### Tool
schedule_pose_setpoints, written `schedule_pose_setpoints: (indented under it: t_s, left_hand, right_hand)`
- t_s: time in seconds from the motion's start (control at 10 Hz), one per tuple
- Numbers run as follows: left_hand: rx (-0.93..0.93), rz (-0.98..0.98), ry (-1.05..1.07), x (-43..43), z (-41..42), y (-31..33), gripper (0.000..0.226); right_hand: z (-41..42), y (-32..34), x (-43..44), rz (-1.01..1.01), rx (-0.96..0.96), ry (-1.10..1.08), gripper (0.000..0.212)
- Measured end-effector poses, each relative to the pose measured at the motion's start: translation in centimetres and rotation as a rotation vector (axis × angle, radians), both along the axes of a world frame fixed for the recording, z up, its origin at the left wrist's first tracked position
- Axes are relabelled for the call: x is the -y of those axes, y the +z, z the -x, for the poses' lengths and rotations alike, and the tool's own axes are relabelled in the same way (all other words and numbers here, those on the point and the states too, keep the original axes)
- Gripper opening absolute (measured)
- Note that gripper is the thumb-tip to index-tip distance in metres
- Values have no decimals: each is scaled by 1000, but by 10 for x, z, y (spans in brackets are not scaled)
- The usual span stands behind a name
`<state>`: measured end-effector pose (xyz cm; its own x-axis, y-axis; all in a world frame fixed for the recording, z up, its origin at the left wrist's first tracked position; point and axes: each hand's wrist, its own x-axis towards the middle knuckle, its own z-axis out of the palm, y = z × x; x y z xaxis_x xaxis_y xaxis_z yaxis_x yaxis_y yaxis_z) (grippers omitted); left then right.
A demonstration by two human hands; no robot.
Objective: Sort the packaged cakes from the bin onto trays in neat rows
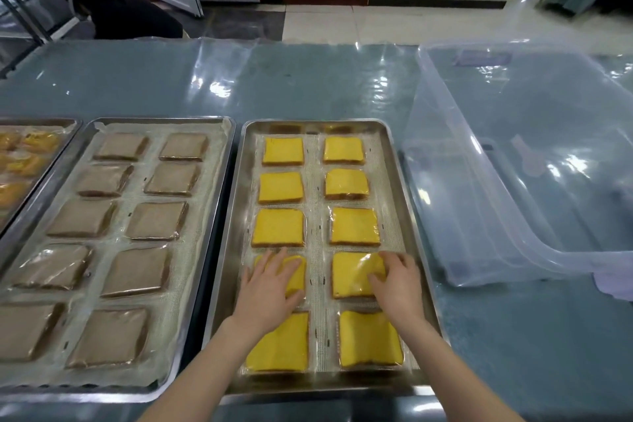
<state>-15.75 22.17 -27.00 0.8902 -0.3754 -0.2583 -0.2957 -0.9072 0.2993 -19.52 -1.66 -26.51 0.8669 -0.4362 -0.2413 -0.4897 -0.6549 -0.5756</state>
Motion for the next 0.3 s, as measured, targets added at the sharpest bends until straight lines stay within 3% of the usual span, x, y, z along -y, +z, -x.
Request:
schedule_pose_setpoints:
  t_s: [0.2, 0.3]
  left_hand:
    - [160, 200, 60, -2, -34, 14, 44]
    - [114, 271, 30, -1, -68, 22, 43]
  right_hand:
    - [-34, 14, -13, 64, 62, 95, 42]
    - [-65, 24, -22, 64, 92, 161, 48]
